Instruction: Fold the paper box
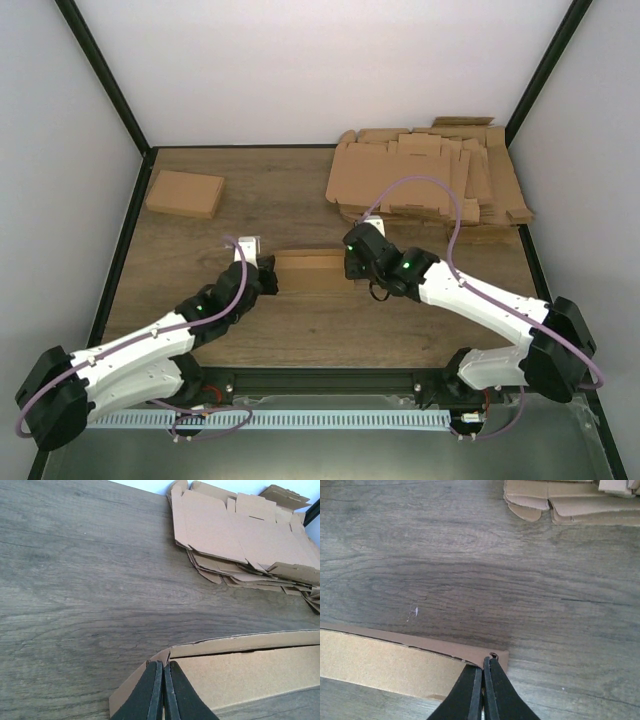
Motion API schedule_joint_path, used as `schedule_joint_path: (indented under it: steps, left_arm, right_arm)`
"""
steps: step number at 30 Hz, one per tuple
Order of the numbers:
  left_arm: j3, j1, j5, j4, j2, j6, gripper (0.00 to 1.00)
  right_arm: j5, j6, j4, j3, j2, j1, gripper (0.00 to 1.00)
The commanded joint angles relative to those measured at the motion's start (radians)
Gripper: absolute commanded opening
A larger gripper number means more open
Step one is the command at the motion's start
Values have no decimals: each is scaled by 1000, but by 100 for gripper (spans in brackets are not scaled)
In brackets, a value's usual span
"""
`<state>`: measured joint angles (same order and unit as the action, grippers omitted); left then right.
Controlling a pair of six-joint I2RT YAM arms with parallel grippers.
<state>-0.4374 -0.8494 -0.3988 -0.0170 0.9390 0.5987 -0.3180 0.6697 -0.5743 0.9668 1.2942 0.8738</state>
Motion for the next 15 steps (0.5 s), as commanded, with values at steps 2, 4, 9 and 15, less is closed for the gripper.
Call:
schedule_joint_path:
  steps: [2, 4, 9, 15]
  left_arm:
    - [24, -1, 34, -12, 26, -7, 4]
    - [26, -1, 40, -10, 29, -12, 4]
    - [23, -1, 35, 5, 22, -22, 4]
    - [23, -2, 32, 17, 15, -29, 4]
  right_arm:
    - [19, -70, 57, -62, -8, 6, 2]
    - [20, -96, 66, -66, -6, 6, 2]
    - [-10, -130, 45, -51, 6, 6, 2]
    - [-11, -143, 43, -57, 8, 5, 2]
